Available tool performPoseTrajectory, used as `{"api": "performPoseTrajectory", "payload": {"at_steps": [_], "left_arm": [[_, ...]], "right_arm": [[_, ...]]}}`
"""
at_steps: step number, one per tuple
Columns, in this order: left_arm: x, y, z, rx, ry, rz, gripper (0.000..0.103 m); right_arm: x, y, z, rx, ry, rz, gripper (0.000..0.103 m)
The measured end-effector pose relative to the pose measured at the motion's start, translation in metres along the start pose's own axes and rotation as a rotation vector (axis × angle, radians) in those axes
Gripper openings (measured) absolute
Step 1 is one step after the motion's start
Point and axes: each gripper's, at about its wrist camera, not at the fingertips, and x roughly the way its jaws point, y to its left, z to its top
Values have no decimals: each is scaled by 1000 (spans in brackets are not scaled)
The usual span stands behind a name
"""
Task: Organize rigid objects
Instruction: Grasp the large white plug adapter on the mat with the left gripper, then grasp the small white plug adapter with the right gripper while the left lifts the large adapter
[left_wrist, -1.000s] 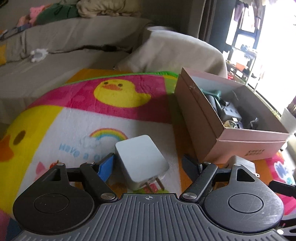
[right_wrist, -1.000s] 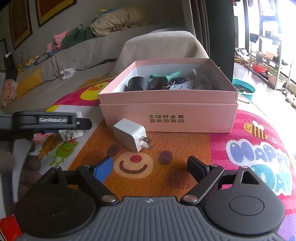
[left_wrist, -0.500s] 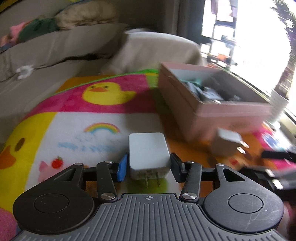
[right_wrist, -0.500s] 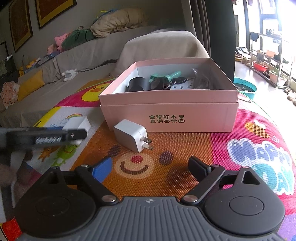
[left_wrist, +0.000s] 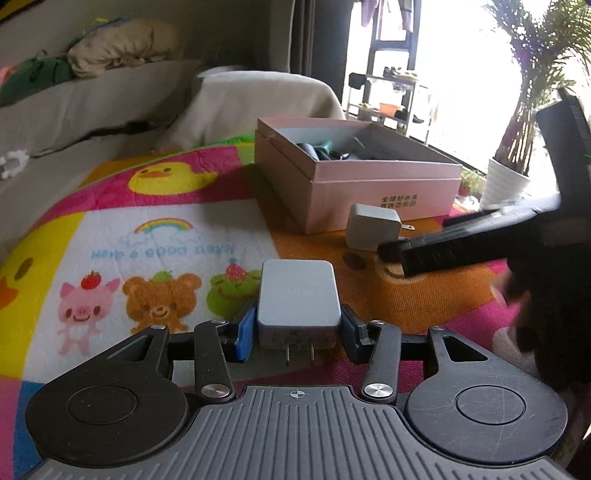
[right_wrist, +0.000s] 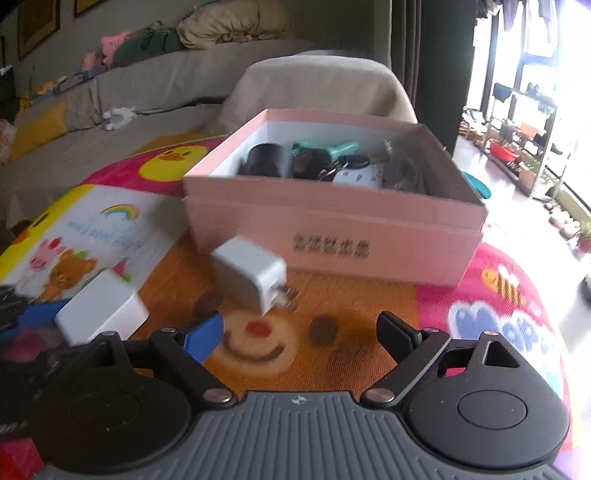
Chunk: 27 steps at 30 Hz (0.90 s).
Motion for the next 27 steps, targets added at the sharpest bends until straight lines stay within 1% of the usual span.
{"api": "performPoseTrajectory", "payload": {"at_steps": [3,5,7,9,11,13,18,22,23,24,25,26,27], "left_arm": [[0,1,-1,4,-2,0,51],[0,3,-1,-1,-5,-4,51],[0,5,-1,-9,-8,-11,51],[0,6,-2,-13,-9,-14,51],[0,6,-2,-12,-10,-14,51],[0,5,-2,-9,-11,-11,51],[0,6,-2,-16,-12,-16,51],[-1,7,-2,-23,-13,-21,51],[-1,7,-2,-26,-14,-23,51],[-1,8,-2,-29,-14,-25,51],[-1,8,-2,-31,-14,-26,51],[-1,8,-2,-32,-14,-27,51],[-1,8,-2,-32,-14,-27,51]], "right_arm": [[5,-6,6,-29,-22,-125,91],[6,-14,5,-25,-32,-209,91],[3,-23,5,8,-26,-230,91],[-4,-28,1,35,-31,-193,91],[-11,-26,-2,44,-29,-120,91],[-10,-18,-4,32,-17,-68,91],[4,5,10,-1,-1,-45,91],[21,13,25,40,30,5,89],[25,13,29,48,36,7,87],[25,15,29,48,31,-2,80],[25,17,30,46,32,-18,76],[22,18,30,44,31,-11,59],[20,18,30,34,31,6,60]]}}
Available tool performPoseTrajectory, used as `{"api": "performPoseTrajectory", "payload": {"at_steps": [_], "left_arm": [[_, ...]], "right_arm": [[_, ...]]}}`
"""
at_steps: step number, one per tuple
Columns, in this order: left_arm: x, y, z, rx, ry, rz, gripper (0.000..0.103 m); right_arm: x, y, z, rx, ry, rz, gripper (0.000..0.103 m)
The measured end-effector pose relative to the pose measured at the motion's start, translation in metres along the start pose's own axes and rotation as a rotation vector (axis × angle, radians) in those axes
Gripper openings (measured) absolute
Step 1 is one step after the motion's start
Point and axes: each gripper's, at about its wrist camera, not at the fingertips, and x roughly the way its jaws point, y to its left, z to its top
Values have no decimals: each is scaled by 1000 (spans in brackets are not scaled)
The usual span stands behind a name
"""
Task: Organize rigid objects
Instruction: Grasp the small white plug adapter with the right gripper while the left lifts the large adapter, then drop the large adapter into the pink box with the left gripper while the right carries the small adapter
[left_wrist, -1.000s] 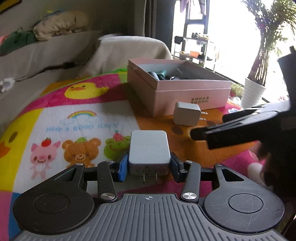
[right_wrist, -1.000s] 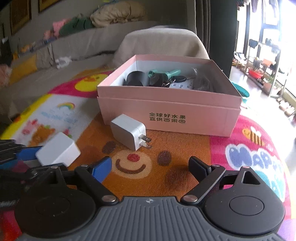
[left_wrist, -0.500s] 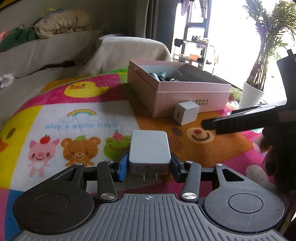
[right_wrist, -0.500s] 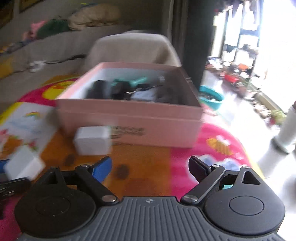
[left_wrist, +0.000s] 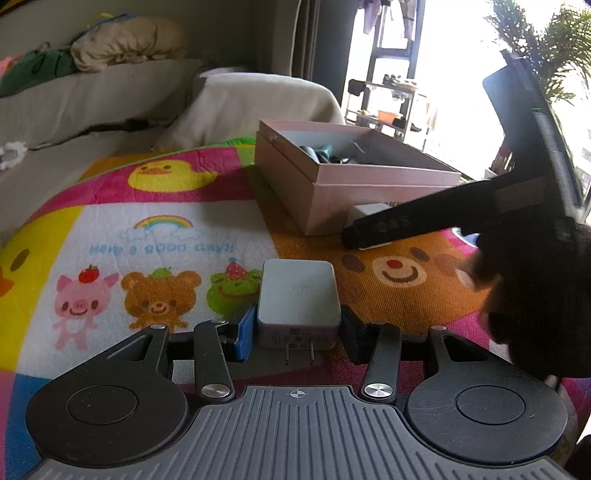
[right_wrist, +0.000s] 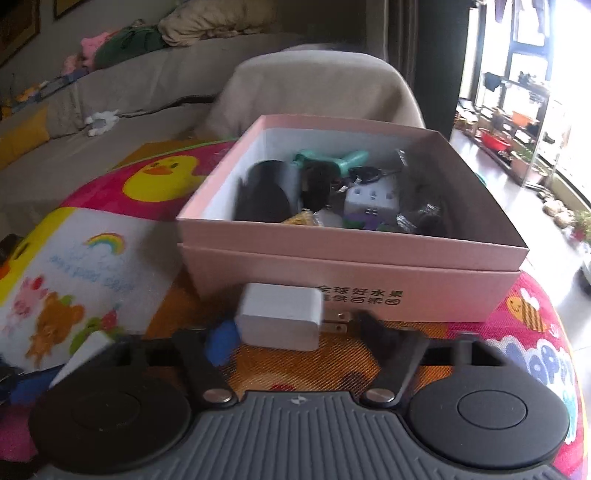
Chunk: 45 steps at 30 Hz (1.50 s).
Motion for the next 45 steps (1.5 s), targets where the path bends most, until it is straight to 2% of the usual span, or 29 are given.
{"api": "performPoseTrajectory", "payload": {"at_steps": [10,18,21,24,27,32,36,40,45], "left_arm": [[0,-3,0,11,3,8,51],[-2,-16,-1,78,6,56,50],[-6,-23,-3,101,19,70,50],[-13,-31,-3,112,55,40,50],[-21,-42,2,135,104,-26,50],[-26,-56,43,146,103,-88,50],[-16,-64,94,149,37,-94,50],[16,-67,143,123,-26,-66,50],[76,-72,175,64,-23,-31,50]], "right_arm": [[-58,-4,-35,-116,-47,-3,60],[-103,-40,-77,-45,-39,-21,60],[-124,-52,-89,-27,-79,-30,60],[-144,-63,-96,-24,-141,-41,60],[-157,-75,-99,-3,-195,-49,60],[-158,-94,-101,61,-221,-33,60],[-153,-98,-104,85,-229,-5,60],[-149,-98,-106,90,-225,16,60],[-142,-96,-109,76,-201,7,60]]}}
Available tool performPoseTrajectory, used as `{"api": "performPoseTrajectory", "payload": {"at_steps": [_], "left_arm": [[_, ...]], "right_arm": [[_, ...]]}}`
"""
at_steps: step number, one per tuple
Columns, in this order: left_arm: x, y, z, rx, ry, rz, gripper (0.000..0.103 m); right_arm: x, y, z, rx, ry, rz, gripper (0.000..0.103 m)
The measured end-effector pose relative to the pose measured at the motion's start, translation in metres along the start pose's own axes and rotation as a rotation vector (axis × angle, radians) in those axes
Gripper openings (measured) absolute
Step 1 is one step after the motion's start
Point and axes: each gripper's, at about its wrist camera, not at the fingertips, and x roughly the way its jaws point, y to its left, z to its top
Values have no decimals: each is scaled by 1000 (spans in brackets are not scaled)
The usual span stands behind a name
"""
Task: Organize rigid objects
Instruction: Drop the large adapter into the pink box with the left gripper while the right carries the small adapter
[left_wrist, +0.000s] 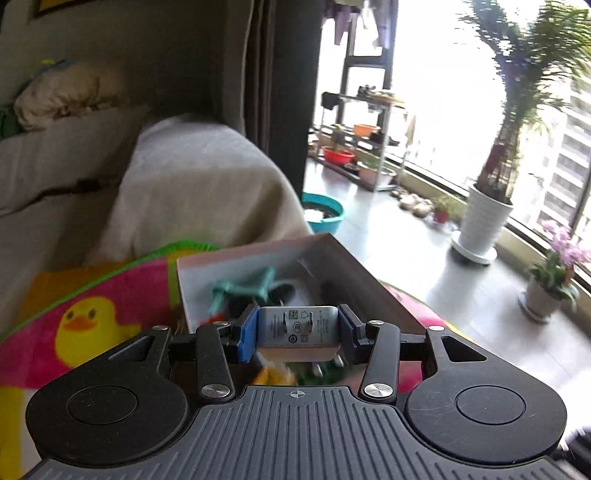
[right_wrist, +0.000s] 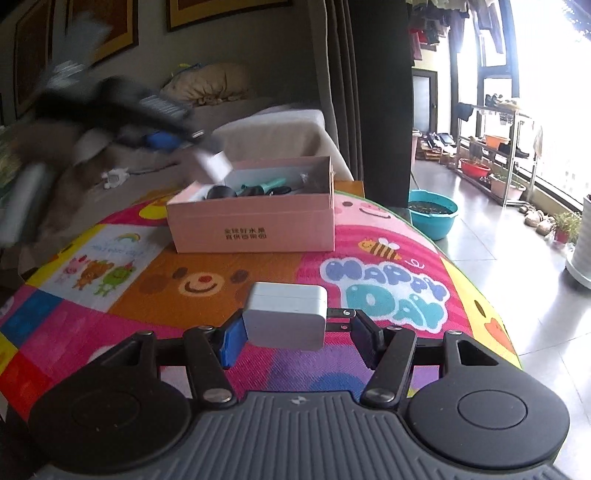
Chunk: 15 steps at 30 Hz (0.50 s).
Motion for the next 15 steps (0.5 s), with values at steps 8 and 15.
{"api": "performPoseTrajectory", "payload": {"at_steps": [8,15], "left_arm": [[63,15,-13,-89,120,47,51],[-1,37,-31,-140,-79,6,49]], "right_arm": [[4,-5,-4,-10,37,-27,60],[14,-2,0,-36,63,-37,60]]}}
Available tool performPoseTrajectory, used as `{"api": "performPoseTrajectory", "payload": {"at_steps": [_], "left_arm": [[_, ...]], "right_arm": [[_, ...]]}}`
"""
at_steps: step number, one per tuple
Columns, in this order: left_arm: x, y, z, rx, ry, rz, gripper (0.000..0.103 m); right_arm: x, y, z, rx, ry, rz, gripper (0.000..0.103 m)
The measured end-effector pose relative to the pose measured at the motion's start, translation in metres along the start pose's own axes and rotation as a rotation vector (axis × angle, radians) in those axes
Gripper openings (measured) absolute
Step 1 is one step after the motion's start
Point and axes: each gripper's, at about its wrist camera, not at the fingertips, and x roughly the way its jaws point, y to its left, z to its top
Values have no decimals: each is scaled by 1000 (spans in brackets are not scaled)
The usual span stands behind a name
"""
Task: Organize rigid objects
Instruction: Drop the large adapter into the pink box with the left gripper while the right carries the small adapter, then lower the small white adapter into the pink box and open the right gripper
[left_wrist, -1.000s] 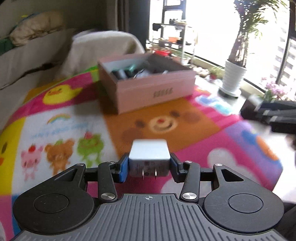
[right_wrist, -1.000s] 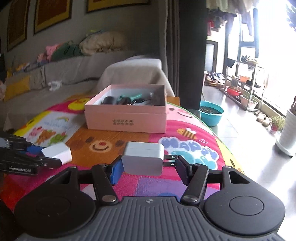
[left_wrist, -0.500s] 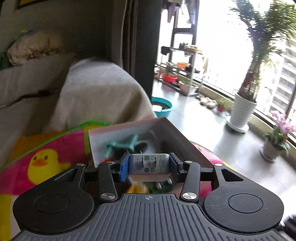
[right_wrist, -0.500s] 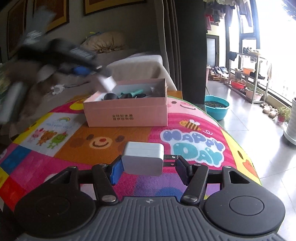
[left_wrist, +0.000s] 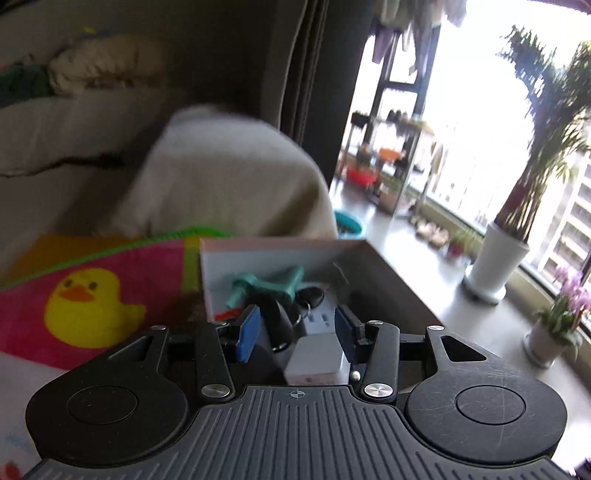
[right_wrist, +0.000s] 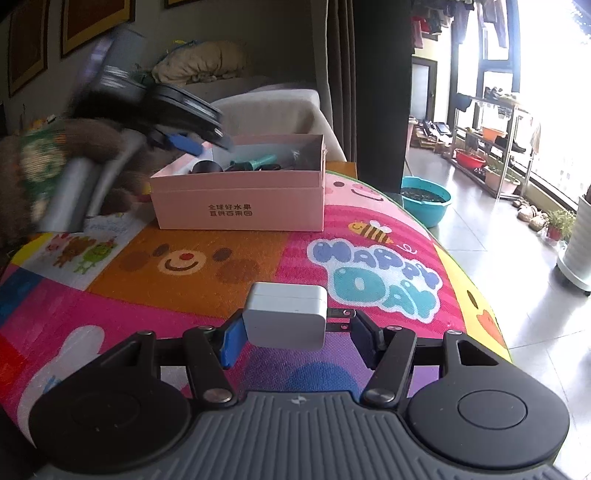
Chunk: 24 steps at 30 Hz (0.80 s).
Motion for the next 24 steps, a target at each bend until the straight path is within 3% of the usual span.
{"api": "performPoseTrajectory", "payload": {"at_steps": [6,11,13,19,23,24], "left_arm": [[-60,24,-35,-34,-19,-24,49],[-73,45,-57,-128,36,28,49],[-74,52,-68,-145,55,9,49],[-84,62,-95,-101,75,-10,49],[-86,64,-107,-39,99,-6,49],[-86,66,-108,-37,101,-3,49]], "right_arm": [[12,6,25,-41,-9,-9,60],[34,19,80,-76,-20,36,60],[53,27,106,-80,-6,42,60],[126,72,184,-148,15,15,60],[169,98,215,-153,-26,0,61],[177,103,219,-159,-30,11,66]]}}
